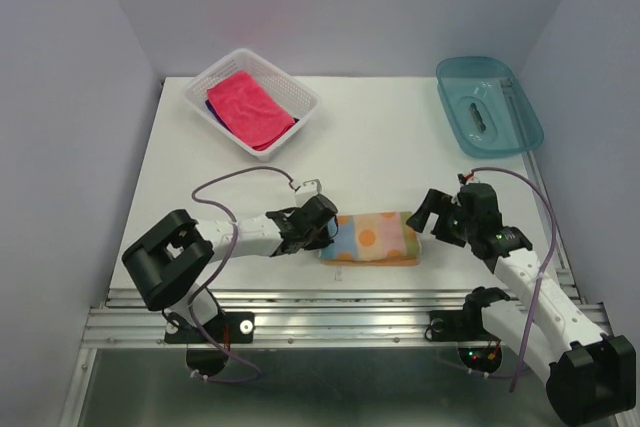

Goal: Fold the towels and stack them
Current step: Neatly place the folded towel into the bin

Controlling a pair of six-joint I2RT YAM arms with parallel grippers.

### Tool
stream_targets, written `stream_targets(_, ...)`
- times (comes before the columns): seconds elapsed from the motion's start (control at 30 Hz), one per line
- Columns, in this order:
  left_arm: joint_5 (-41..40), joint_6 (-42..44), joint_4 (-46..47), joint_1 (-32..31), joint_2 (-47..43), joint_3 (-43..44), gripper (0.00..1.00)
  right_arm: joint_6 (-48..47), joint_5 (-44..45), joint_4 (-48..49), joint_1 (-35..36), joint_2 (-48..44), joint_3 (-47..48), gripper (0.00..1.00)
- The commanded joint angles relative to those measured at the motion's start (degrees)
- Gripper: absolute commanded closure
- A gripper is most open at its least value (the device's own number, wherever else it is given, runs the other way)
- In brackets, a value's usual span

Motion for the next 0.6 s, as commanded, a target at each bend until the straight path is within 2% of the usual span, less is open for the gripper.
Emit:
stream_targets(0.0, -7.1, 2.9, -12.5, -1.4, 5.8, 3.9, 1.00, -1.9, 3.4, 2.9, 0.5, -0.8, 4.0, 0.00)
stream_targets(0.13, -16.6, 7.5, -15.8, -2.5, 7.0, 9.0, 1.00, -1.8, 6.6, 4.1, 0.5, -1.5, 4.1, 0.00)
stream_targets(0.23, -25.5, 16.4, -15.8, -3.4, 4.7, 12.5, 1.00, -1.3, 7.6, 7.2, 0.5, -2.2, 3.3, 0.00)
stream_targets(0.37, -33.0, 32.8, -5.3, -3.4, 2.0, 12.8, 1.00, -1.4, 8.2, 10.3, 0.5, -2.9, 2.6, 0.00)
stream_targets(0.43, -33.9, 38.8, -1.4, -3.3, 1.5, 12.7, 1.00, -2.3, 8.6, 10.8, 0.5, -2.5, 2.8, 0.00)
stream_targets(0.47, -33.7, 46.2, 2.1, -3.3, 1.5, 12.6, 1.00, -2.6, 9.2, 10.6, 0.5, -2.3, 3.2, 0.00)
stream_targets(0.57, -35.5, 57.5, 6.3, -3.3, 2.2, 12.9, 1.00, -3.4, 10.1, 10.4, 0.5, -1.6, 3.1, 0.00)
